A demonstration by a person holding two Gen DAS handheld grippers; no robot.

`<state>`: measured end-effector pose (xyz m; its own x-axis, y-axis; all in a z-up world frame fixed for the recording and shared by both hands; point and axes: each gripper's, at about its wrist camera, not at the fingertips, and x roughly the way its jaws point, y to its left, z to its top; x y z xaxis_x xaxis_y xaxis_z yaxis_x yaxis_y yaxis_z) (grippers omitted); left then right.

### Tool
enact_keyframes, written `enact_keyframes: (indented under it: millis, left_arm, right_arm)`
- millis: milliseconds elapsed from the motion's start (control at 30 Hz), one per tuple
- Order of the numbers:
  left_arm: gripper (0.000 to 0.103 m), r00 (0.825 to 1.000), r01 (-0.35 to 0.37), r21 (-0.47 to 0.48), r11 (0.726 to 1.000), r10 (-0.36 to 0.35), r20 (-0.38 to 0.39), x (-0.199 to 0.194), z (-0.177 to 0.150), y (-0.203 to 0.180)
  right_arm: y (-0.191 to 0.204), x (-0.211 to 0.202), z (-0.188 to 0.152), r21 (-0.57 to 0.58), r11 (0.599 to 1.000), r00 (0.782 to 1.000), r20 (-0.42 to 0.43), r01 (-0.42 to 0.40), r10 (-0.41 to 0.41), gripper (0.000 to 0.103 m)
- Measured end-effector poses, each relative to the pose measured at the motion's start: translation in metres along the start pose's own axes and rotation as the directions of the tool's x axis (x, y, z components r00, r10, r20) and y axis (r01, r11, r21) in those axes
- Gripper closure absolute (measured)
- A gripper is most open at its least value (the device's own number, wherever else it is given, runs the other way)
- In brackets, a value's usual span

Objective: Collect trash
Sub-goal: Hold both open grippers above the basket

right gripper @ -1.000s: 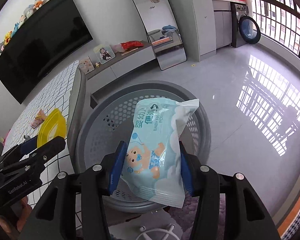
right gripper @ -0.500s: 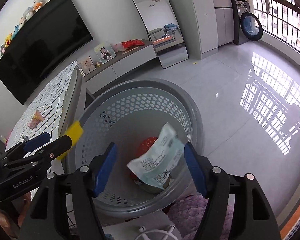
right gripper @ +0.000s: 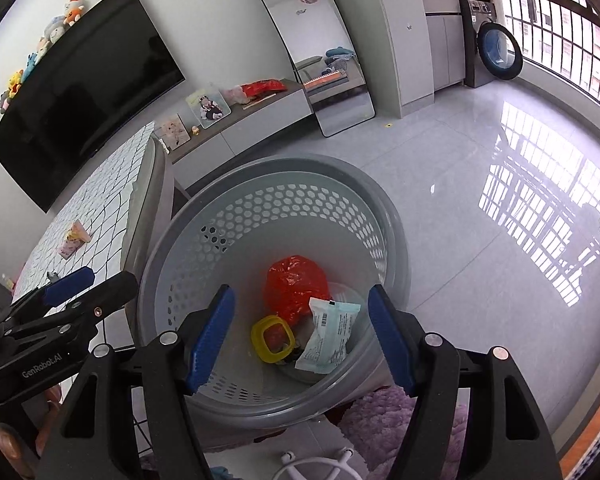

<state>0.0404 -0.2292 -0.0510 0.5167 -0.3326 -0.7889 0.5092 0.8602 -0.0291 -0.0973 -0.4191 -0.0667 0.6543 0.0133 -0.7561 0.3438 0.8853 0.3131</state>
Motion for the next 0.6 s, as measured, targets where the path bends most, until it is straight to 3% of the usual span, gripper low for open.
enact_keyframes:
  millis: [600]
  left_arm:
    - [0.02,0.996,-0.049,-0.074,0.996,0.054,0.065,-0.04,-0.013,0.044]
  right_arm:
    - [0.049,-0.01,-0.009,-0.069,0.997,1.0,0.005,-0.026,0.027,0.036]
